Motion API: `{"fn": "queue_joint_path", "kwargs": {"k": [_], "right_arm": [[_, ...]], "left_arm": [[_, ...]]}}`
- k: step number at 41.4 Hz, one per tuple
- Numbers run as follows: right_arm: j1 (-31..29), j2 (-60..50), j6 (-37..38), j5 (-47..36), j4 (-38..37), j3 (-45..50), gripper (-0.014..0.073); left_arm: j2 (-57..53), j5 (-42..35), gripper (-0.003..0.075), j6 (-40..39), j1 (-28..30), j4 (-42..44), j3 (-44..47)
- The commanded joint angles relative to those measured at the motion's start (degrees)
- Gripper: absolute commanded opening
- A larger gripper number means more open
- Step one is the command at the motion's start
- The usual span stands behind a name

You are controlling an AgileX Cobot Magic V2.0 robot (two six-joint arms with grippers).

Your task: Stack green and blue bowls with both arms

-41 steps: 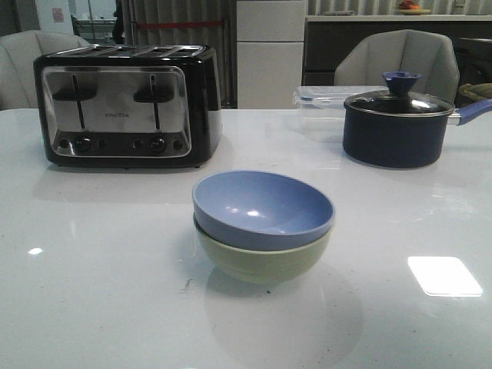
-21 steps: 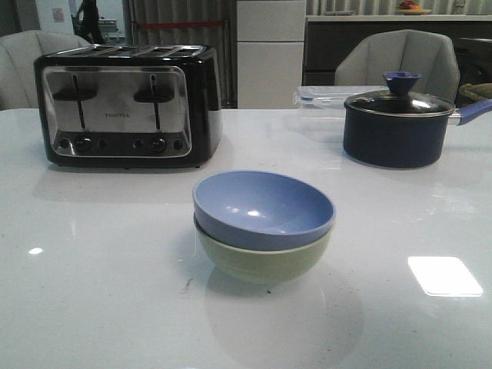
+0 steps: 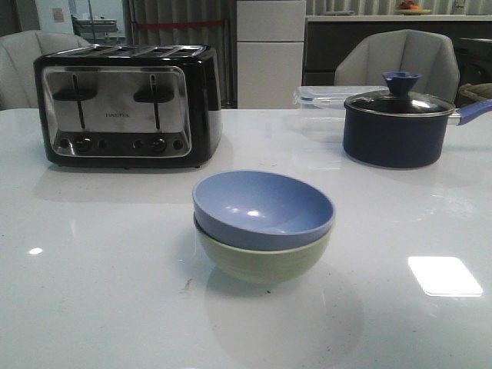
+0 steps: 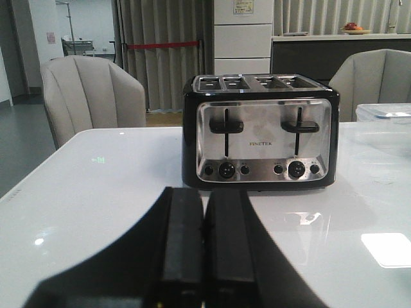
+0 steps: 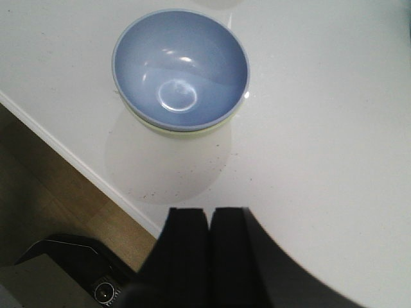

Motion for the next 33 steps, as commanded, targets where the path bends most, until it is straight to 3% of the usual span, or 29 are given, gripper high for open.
{"fn": "queue_joint_path", "kwargs": {"k": [1,6,12,25,33], "right_arm": [[0.03,-0.37,-0.49,-3.47,-0.31,-1.53,0.0055],[-1.15,-1.27,-0.49,-3.45,-0.47,-1.34,0.0055],[-8.62,-6.62,-0.49,-6.74,-0.61,1.80,0.0055],[-28.55,-30.56,-0.49,-25.25,-0.90,23.06,0.0055],[-34.10,-43.16,-0.49,-35.33,-0.90,35.41,0.0055]], "left_arm": [[-1.12,-5.33,0.0097,-0.12,-0.17,-0.49,0.16],[-1.12,-5.33,0.0097,-0.12,-0.17,-0.49,0.16],[-1.12,-5.33,0.0097,-0.12,-0.17,-0.49,0.16],[-1.12,-5.33,0.0097,-0.12,-0.17,-0.49,0.16],[-1.12,-5.33,0.0097,-0.12,-0.17,-0.49,0.16]]}}
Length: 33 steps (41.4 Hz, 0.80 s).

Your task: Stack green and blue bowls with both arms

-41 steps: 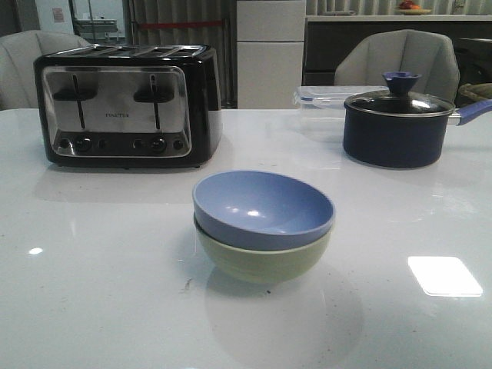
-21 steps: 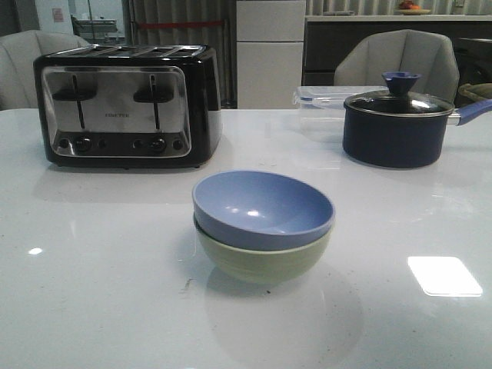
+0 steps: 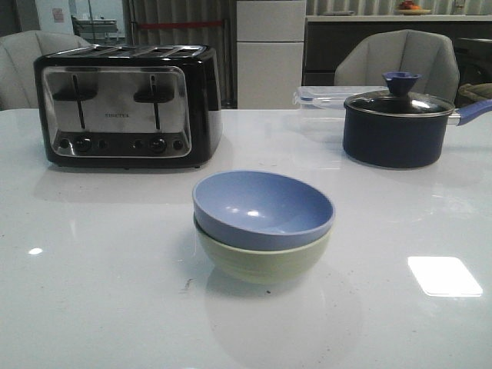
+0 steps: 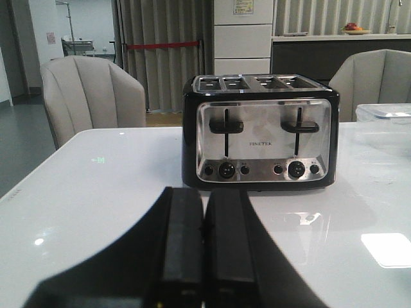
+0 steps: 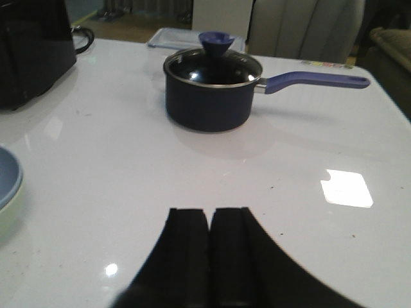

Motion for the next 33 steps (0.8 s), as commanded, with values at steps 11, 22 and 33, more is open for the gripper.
{"fn": "queue_joint_path", "kwargs": {"k": [11,22,33], "right_arm": [[-2.25,-8.02,-0.49,-15.76,-0.43,10.17,0.0055],[-2.25,-8.02,-0.30,-16.97,0.35,10.22,0.0055],[-2.18,-8.02,3.38,-19.80,0.90,10.22,0.0055]], "left_arm": [[-1.12,-5.33,0.0097,-0.12,-0.17,-0.49,0.16],[-1.12,-5.33,0.0097,-0.12,-0.17,-0.49,0.16],[-1.12,-5.33,0.0097,-0.12,-0.17,-0.49,0.16]]}}
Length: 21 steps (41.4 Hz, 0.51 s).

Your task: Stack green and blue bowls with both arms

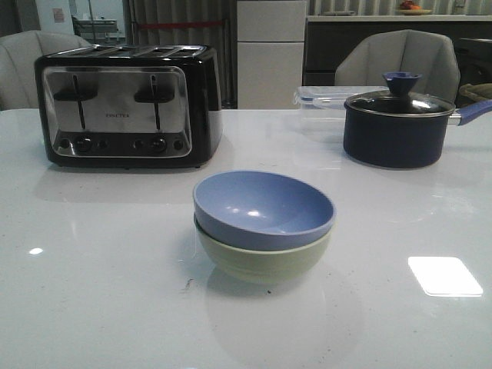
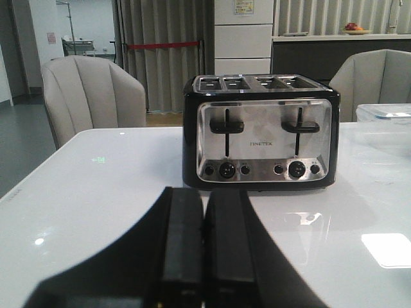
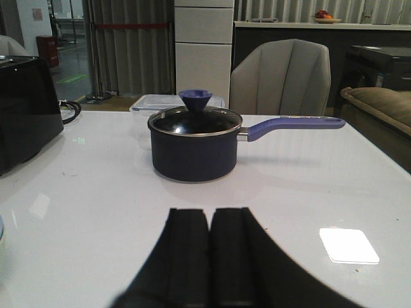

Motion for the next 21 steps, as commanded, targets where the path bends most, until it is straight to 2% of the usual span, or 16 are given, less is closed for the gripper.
{"fn": "queue_joint_path", "kwargs": {"k": [1,21], "right_arm": [[-0.23,-1.08,0.57,-5.82,0.33,-0.12,0.0055],[-0.23,-1.08,0.57,-4.91,0.33,-0.12,0.0055]], "left_arm": [[-1.12,-5.33,0.0097,-0.12,-0.17,-0.49,0.16],[-1.12,-5.33,0.0097,-0.12,-0.17,-0.49,0.16]]}}
